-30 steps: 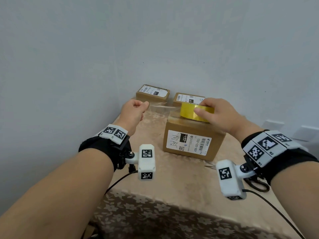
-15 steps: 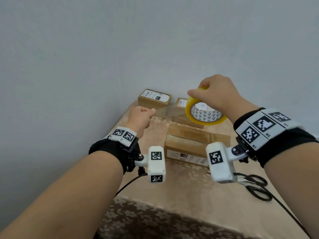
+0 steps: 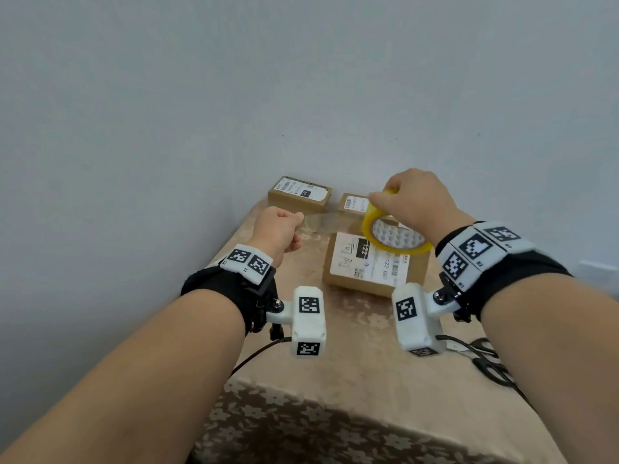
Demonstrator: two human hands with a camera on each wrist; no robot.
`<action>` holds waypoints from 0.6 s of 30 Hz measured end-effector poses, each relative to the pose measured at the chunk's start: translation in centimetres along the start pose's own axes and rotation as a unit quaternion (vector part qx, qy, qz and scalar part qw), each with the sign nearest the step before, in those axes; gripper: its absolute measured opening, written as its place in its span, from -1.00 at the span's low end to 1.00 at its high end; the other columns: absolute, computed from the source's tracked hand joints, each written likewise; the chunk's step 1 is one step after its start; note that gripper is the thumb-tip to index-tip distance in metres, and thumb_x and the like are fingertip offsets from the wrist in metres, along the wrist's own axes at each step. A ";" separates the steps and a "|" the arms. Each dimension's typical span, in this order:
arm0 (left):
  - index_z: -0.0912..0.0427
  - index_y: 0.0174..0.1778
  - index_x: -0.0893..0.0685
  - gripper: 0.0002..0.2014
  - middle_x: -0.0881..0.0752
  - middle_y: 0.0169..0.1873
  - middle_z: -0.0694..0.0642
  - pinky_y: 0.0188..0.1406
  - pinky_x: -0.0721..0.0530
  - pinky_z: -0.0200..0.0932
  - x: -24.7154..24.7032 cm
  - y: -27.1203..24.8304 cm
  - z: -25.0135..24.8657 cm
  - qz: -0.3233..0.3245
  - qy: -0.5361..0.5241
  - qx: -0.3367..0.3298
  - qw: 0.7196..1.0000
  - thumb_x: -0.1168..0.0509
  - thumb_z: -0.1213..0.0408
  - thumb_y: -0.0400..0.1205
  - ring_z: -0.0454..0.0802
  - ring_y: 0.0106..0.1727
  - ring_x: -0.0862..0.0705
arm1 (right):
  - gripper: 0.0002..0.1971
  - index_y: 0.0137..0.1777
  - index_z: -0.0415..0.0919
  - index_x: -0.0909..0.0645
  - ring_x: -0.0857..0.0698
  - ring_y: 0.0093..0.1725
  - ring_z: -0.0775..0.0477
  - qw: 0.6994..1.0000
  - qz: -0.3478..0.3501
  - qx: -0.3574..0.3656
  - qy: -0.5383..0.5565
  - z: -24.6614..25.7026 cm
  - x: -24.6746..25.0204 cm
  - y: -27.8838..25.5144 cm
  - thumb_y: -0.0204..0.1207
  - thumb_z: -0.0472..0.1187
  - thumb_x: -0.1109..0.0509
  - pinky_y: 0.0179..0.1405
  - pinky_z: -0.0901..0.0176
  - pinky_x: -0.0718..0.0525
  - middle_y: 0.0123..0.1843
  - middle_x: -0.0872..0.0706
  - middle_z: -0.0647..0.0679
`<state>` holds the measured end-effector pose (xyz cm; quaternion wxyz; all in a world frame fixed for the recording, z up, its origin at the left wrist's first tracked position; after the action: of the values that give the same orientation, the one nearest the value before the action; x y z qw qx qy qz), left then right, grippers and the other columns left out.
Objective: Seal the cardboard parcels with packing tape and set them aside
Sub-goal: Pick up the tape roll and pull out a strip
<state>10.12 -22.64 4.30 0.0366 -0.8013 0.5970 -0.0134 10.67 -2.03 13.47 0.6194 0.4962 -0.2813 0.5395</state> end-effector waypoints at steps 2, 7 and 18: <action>0.17 -0.24 -0.49 -0.83 -0.51 -0.42 0.07 -0.59 -0.58 -0.27 -0.1 0.0 -0.2 0.000 0.006 -0.003 1.000 -0.31 0.34 0.65 -0.11 -0.50 -0.47 | -0.65 -0.42 -0.27 -0.55 -0.53 -0.37 -0.11 0.999 0.029 -0.024 0.006 -0.8 -1.2 -0.2 0.47 -0.02 -0.38 -0.44 0.17 -0.38 -0.47 -0.52 -0.07; 0.18 -0.29 -0.48 -0.79 -0.48 -0.47 0.07 -0.64 -0.55 -0.29 0.3 0.4 -0.6 0.000 -0.006 -0.014 1.000 -0.32 0.37 0.65 -0.11 -0.55 -0.43 | -0.71 -0.40 -0.24 -0.58 -0.40 -0.42 -0.10 0.996 0.018 -0.039 0.084 -1.4 -1.4 -0.3 0.45 -0.07 -0.39 -0.44 0.15 -0.33 -0.48 -0.42 -0.13; 0.16 -0.26 -0.44 -0.77 -0.51 -0.33 0.04 -0.18 -0.63 -0.18 -2.4 2.1 2.1 0.046 0.062 -0.065 0.995 -0.19 0.19 0.71 -0.13 -0.35 -0.55 | -0.74 -0.33 -0.27 -0.55 -0.48 -0.44 -0.08 0.989 0.001 -0.090 0.114 -4.3 -1.9 0.3 0.47 -0.09 -0.36 -0.45 0.20 -0.40 -0.43 -0.50 -0.11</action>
<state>7.52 -20.86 2.08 -0.0520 -0.7711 0.6341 -0.0228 9.11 1.18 10.40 0.6886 0.3736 -0.2566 0.5661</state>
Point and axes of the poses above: each hand's wrist, its own y-axis towards the middle knuckle, its own x-axis out of the back of the hand, z = x × y, the point moved 3 cm from there along y, towards the middle knuckle
